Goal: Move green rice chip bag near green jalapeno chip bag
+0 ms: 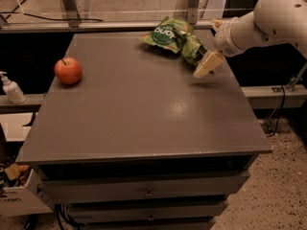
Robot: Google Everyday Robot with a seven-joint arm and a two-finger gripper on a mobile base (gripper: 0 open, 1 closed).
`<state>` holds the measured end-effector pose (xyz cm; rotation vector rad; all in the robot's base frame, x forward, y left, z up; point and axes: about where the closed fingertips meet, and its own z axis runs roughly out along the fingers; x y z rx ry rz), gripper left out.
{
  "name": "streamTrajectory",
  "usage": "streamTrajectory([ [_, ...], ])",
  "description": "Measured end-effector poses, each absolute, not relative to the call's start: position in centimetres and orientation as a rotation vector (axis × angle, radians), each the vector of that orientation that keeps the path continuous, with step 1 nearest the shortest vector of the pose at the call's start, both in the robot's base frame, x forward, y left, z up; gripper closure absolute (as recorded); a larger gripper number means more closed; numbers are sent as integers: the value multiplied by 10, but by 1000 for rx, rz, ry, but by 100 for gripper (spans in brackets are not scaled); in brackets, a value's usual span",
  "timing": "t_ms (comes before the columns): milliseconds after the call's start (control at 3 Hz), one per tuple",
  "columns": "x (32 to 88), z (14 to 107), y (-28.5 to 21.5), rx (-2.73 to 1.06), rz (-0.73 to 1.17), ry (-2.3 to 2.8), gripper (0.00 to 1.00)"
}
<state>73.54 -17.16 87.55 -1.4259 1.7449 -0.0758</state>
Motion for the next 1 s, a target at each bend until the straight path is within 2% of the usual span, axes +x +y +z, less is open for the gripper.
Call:
streamTrajectory([
  [333, 714, 887, -188, -1336, 2, 1752, 0],
  [1000, 619, 913, -244, -1065, 172, 1804, 0],
])
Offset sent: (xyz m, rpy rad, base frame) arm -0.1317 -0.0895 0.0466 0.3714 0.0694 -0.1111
